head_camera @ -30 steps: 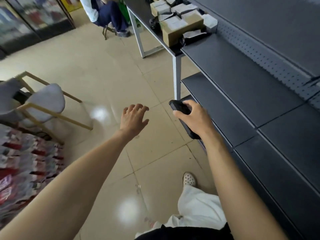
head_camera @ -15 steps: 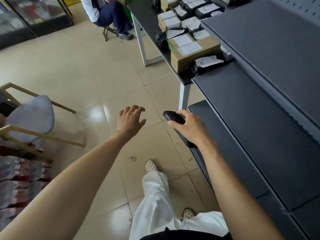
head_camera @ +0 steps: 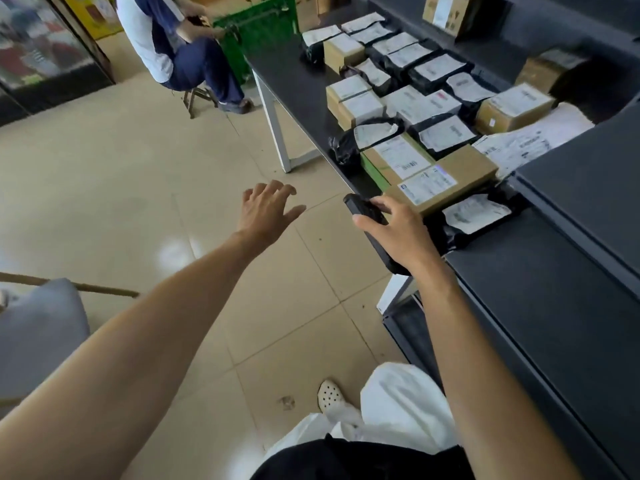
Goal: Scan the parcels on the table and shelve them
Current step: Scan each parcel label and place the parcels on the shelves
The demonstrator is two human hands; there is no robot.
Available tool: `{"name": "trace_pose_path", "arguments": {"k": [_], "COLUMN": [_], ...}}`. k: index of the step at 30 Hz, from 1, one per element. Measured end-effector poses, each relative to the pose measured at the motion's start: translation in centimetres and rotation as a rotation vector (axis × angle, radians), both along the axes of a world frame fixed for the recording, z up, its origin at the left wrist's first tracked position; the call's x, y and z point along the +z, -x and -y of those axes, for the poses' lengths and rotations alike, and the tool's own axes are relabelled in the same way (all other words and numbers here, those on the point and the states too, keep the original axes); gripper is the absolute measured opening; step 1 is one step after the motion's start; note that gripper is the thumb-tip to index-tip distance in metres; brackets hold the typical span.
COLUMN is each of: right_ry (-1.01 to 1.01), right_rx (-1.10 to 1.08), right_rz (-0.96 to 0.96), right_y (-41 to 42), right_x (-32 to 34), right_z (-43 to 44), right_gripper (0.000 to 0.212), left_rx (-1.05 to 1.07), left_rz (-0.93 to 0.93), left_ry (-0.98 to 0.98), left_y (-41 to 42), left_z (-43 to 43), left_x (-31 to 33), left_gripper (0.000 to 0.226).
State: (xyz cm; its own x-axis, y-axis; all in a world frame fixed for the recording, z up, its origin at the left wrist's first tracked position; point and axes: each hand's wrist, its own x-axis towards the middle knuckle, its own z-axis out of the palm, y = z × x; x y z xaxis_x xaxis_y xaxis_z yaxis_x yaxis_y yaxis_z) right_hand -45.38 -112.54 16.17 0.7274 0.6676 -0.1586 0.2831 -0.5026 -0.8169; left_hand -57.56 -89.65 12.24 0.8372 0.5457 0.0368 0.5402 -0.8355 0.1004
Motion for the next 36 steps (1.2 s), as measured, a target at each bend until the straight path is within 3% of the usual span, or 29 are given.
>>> {"name": "trace_pose_path", "arguments": {"k": [9,13,19,25,30,36], "right_ry": [0.031,-0.015,0.013,0.139,0.200,0.125], "right_rx": [-0.029,-0.041,-0.141,-0.211,-0.418,-0.758], "right_rz": [-0.032,-0.064,-0.102,-0.190,-0.275,-0.287], "right_y": [-10.7,-18.8,-29.3,-34.8,-38.9,-39.8], "right_x": [-1.9,-1.4,-0.4,-4.0,-5.6,-5.8], "right_z": [-15.5,-24.0,-32.7,-34.0,-33.2,-33.9], "right_gripper": [0.043,0.056,0.049,0.048,0.047,0.047], "left_rx": [-0.071,-0.059,-0.133,-0.267,-0.497,-0.692], "left_rz": [-0.028,-0.055,-0.101,-0.248,-0.323,-0.428], "left_ry": [0.018,-0.005,0.030,0.106,0.055,0.086], "left_y": [-10.5,-17.3,-27.2,-35.9,-45.5,-54.2], "left_z": [-14.0,-22.0,-31.0,-34.6,-35.3,-35.2], "left_x": [-2.7,-2.1,-0.8,-4.0,-4.5,-6.5], "left_gripper": [0.035,0.039,0.042,0.056,0.063,0.075]}}
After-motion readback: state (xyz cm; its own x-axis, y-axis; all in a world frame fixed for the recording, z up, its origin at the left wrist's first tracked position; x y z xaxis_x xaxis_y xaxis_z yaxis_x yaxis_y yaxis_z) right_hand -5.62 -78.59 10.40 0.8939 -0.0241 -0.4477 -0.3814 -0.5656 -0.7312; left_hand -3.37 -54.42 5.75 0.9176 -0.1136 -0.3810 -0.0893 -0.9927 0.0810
